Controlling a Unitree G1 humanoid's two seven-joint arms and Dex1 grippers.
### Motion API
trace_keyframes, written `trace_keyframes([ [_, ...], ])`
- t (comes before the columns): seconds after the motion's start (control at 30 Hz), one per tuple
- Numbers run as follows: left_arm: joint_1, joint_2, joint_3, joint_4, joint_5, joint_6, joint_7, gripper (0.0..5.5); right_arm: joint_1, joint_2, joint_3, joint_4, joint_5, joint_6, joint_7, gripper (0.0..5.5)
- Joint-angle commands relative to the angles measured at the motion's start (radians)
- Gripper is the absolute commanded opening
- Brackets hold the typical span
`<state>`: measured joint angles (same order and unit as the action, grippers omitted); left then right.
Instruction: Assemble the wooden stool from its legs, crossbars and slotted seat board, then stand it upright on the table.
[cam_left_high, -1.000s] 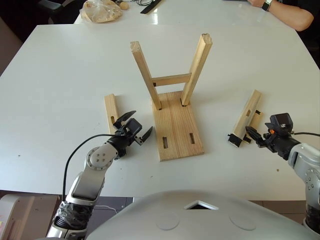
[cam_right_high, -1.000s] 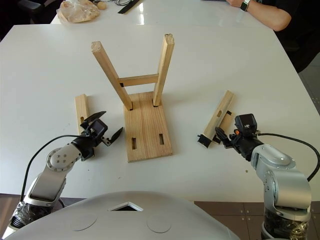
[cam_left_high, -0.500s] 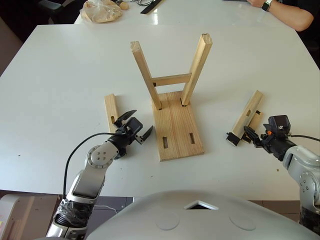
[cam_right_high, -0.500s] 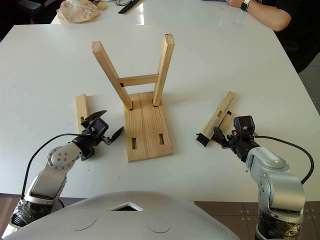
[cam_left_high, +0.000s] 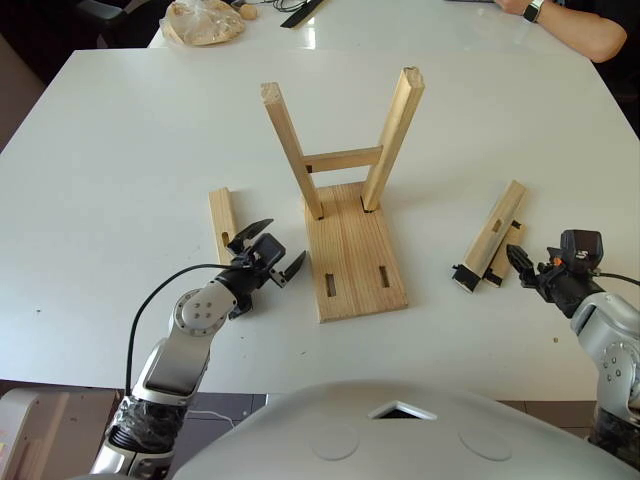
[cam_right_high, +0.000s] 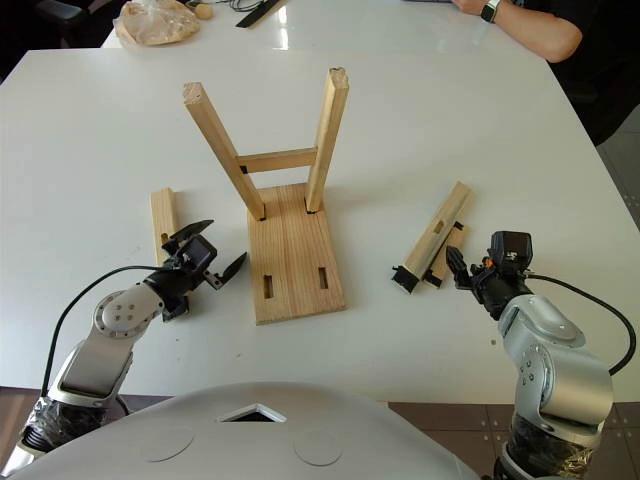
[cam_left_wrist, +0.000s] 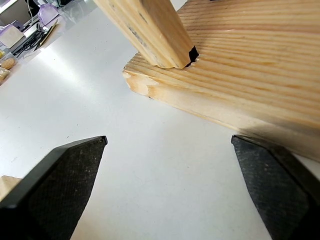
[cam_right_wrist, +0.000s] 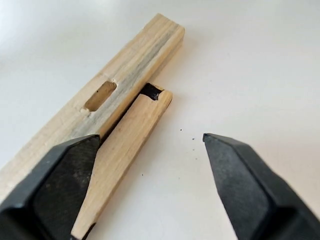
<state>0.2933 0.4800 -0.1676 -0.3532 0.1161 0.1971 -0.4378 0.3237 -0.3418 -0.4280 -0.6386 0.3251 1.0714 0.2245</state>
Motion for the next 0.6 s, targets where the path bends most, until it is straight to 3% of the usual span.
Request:
trace_keyframes([
  [0.03,0.003,0.014,-0.017,0.018,0.025,0.016,-0.012,4.61,0.026,-0.001,0.023,-0.020,-0.012,0.012,-0.014,3.80],
  [0.6,-0.027,0.032,-0.043,0.010,0.024,0.029,-0.030,4.61,0.080,0.056,0.154,-0.083,-0.007,0.085,-0.036,3.80],
])
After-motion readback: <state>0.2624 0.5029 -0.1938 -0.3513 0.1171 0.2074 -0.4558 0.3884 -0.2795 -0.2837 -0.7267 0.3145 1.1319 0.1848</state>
